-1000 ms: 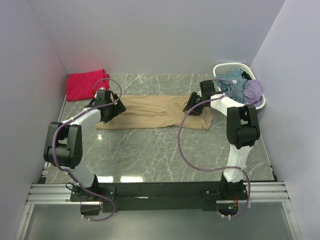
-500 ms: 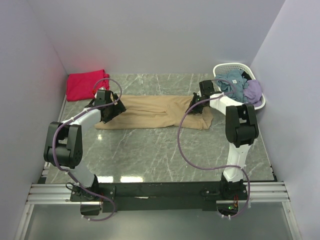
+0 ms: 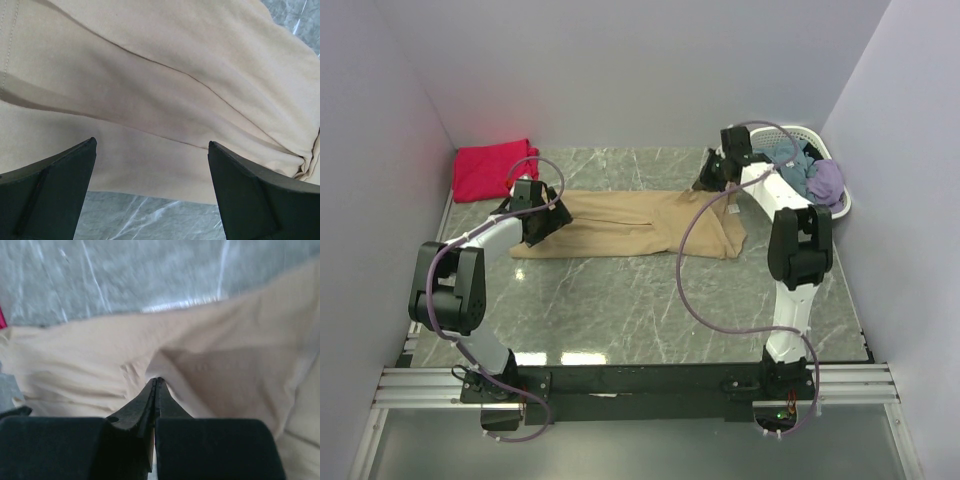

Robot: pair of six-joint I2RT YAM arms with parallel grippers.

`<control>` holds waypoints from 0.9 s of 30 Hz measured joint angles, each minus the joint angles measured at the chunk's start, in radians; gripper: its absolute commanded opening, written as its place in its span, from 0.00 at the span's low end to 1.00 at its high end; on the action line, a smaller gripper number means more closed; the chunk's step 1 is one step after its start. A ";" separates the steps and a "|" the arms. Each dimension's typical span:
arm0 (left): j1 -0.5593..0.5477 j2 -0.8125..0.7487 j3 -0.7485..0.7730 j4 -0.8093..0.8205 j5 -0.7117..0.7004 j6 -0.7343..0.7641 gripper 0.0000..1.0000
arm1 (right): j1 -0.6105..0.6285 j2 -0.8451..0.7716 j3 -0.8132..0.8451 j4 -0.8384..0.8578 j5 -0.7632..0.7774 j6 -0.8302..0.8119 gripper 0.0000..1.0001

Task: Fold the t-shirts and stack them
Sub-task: Fold the tshirt

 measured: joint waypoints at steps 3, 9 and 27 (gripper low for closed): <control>0.000 0.000 0.002 0.000 0.000 0.000 0.99 | -0.002 0.066 0.119 -0.011 0.018 0.001 0.47; 0.000 0.013 0.010 0.000 0.000 0.000 0.99 | -0.009 0.152 0.163 -0.043 0.098 0.000 0.52; 0.000 0.174 0.247 0.045 0.115 0.073 0.99 | 0.004 -0.045 -0.120 0.006 0.094 -0.031 0.52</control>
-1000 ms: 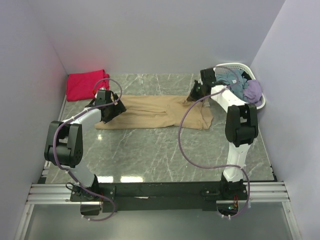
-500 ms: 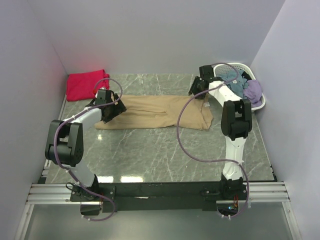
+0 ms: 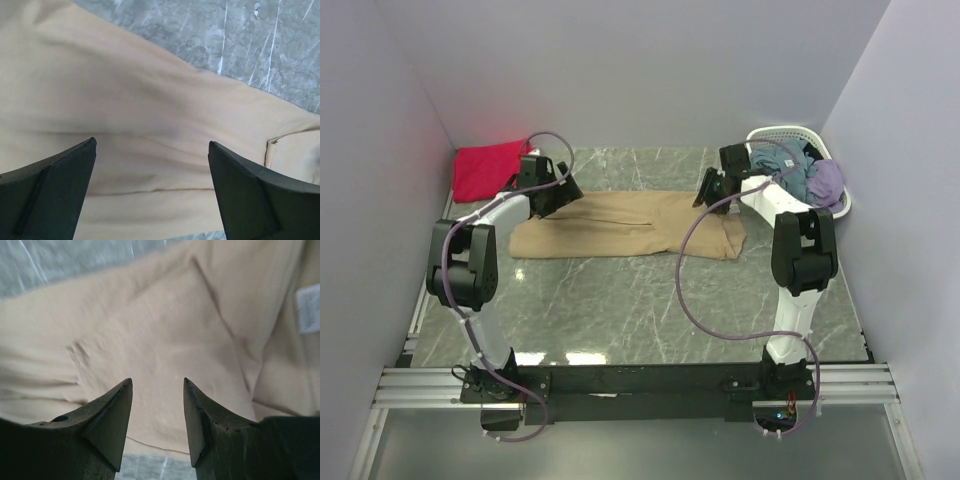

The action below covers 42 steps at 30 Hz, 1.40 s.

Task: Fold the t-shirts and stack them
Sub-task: Fold the tshirt

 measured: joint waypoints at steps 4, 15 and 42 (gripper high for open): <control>0.000 0.053 0.019 0.009 0.031 0.016 0.99 | 0.005 0.013 -0.055 0.000 -0.050 0.000 0.52; 0.001 0.150 0.060 -0.024 0.033 0.032 1.00 | -0.011 0.078 -0.055 -0.007 -0.054 0.042 0.50; -0.274 -0.301 -0.534 0.121 0.039 -0.251 0.99 | -0.071 0.486 0.632 -0.324 -0.180 0.048 0.49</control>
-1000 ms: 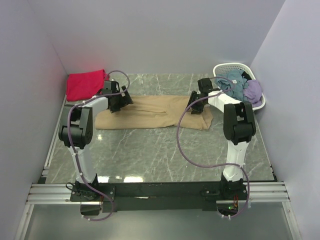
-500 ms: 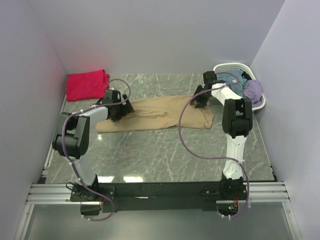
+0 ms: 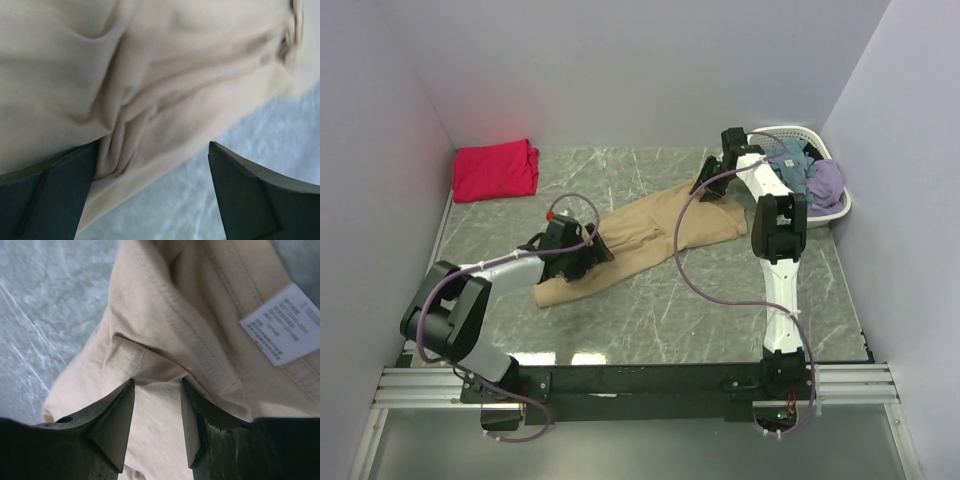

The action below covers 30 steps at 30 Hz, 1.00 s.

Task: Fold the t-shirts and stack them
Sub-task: Fold the tshirt

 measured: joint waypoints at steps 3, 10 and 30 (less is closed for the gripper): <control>-0.084 -0.037 -0.035 -0.009 0.023 -0.041 0.99 | 0.006 0.062 0.109 -0.035 -0.032 -0.010 0.50; -0.332 -0.139 -0.082 -0.153 0.051 -0.144 0.99 | 0.014 0.074 0.089 0.055 -0.126 -0.023 0.54; -0.068 0.124 0.644 -0.327 -0.095 0.253 0.99 | -0.084 -0.743 -0.720 0.479 0.033 -0.012 0.68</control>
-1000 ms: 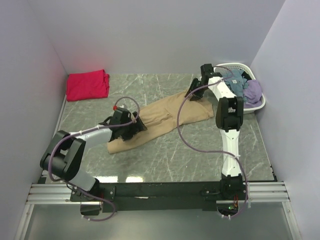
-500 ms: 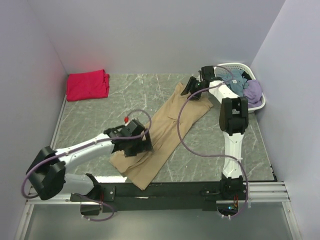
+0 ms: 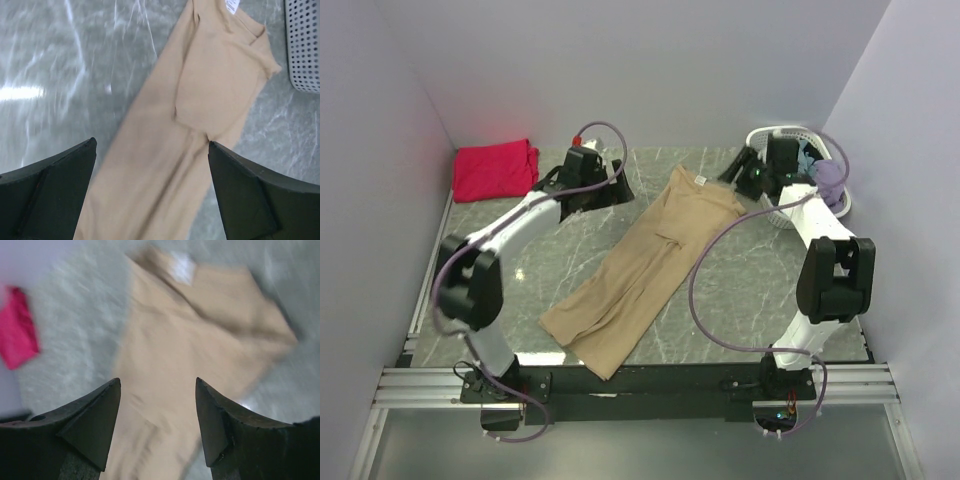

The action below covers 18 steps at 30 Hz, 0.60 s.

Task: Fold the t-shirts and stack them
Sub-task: Fold the tshirt

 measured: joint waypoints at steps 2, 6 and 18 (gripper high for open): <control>0.048 0.114 0.045 0.068 0.088 0.040 0.99 | -0.011 -0.008 -0.113 0.009 0.006 0.012 0.68; 0.111 0.366 0.200 0.160 0.243 0.113 0.99 | -0.013 -0.008 -0.264 -0.008 0.022 0.021 0.69; 0.148 0.706 0.528 0.250 0.565 0.158 0.99 | -0.046 -0.037 -0.321 -0.008 0.074 0.021 0.69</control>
